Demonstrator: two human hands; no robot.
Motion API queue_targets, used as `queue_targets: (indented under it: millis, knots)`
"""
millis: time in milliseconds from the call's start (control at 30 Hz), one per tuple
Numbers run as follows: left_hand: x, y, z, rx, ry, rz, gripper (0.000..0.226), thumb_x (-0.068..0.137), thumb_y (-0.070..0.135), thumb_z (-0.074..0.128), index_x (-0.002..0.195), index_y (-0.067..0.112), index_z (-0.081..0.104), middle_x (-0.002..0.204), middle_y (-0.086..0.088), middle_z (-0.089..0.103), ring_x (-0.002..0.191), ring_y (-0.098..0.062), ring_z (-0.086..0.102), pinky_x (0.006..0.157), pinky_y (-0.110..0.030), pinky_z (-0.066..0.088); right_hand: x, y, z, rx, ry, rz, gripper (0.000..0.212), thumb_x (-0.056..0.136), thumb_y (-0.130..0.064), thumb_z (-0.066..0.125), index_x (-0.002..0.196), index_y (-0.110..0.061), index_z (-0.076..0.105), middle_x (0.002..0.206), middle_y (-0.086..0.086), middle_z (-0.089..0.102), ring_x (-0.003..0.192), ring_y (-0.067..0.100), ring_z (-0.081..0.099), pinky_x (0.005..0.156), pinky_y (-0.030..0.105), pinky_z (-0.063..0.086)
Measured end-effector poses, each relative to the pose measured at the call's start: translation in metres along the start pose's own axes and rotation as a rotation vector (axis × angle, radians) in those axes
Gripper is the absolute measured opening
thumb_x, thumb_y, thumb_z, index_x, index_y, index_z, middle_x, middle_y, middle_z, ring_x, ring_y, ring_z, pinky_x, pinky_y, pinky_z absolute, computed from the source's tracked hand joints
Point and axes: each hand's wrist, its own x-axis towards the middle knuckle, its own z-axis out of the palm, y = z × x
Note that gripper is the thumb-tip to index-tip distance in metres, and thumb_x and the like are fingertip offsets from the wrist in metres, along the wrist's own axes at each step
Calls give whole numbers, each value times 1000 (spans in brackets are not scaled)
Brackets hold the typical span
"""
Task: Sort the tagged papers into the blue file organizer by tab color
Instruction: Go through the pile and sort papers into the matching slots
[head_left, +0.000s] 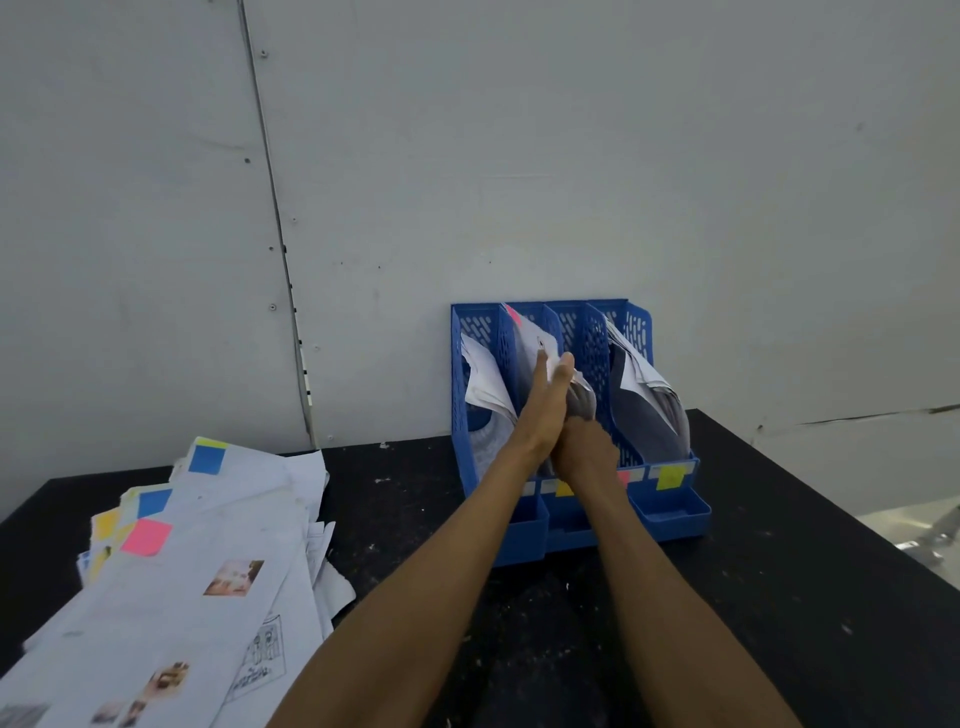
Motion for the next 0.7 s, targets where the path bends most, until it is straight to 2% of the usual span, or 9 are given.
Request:
queue_targets:
  millis: [67, 133, 233, 333, 400, 467, 567, 633, 700]
  knots:
    - [0, 0, -2, 32, -5, 3, 95, 77, 85, 30, 154, 34, 4, 161, 2, 14, 146, -19, 20, 120, -46, 17, -3, -4, -4, 26, 143, -2, 15, 95, -16, 52, 95, -6, 64, 99, 15, 67, 91, 31, 63, 70, 37, 49]
    - [-1, 1, -2, 47, 3, 8, 92, 81, 81, 29, 154, 35, -2, 162, 2, 8, 147, -20, 17, 120, -46, 16, -6, -4, -6, 24, 191, 12, 15, 95, -14, 51, 92, -6, 63, 98, 16, 66, 90, 32, 64, 68, 37, 49]
    - [-4, 4, 0, 54, 56, 66, 69, 100, 55, 26, 154, 28, -8, 162, 2, -2, 149, -17, 8, 120, -35, 10, -8, 0, -5, -18, 14, 52, 15, 93, -12, 51, 99, -3, 62, 104, 16, 64, 94, 32, 63, 73, 38, 50]
    - [-2, 2, 1, 74, 91, 106, 55, 107, 31, 21, 153, 27, -10, 162, 4, -7, 148, -14, 3, 114, -25, 7, -10, 4, -6, 36, 39, 37, 16, 92, -14, 51, 94, -3, 62, 100, 18, 65, 89, 33, 63, 68, 36, 49]
    - [-2, 6, 1, 79, 114, 126, 56, 106, 33, 22, 151, 32, -11, 162, 6, -7, 149, -14, 3, 117, -29, 7, -11, 4, -6, 67, 100, 15, 17, 92, -14, 50, 90, -2, 61, 97, 19, 64, 86, 34, 62, 65, 36, 47]
    - [-2, 10, 3, 65, 149, 147, 57, 106, 36, 25, 150, 37, -11, 162, 7, -5, 147, -12, 6, 120, -37, 10, -12, 4, -8, 10, 61, -30, 16, 92, -14, 50, 91, -3, 62, 97, 18, 65, 86, 33, 63, 68, 38, 51]
    - [-4, 12, 2, 63, 127, 258, 56, 105, 38, 28, 148, 43, -8, 159, 15, -8, 139, 2, 3, 118, -33, 9, -11, 0, -17, -13, 116, -67, 14, 92, -14, 50, 93, -4, 61, 95, 17, 66, 86, 34, 63, 67, 38, 50]
    - [-5, 11, 2, 77, 120, 255, 57, 105, 38, 29, 151, 39, -5, 161, 11, -7, 141, -2, 4, 117, -32, 11, -13, -3, -24, 54, 282, -71, 17, 94, -18, 50, 97, -5, 61, 91, 16, 67, 84, 36, 65, 64, 37, 48]
    - [-6, 12, 1, 85, 119, 230, 61, 104, 40, 33, 152, 38, -5, 162, 8, -5, 147, -11, 6, 120, -37, 13, -14, -5, -29, 35, 310, -56, 19, 95, -19, 49, 101, -7, 62, 94, 16, 68, 86, 35, 65, 66, 38, 50]
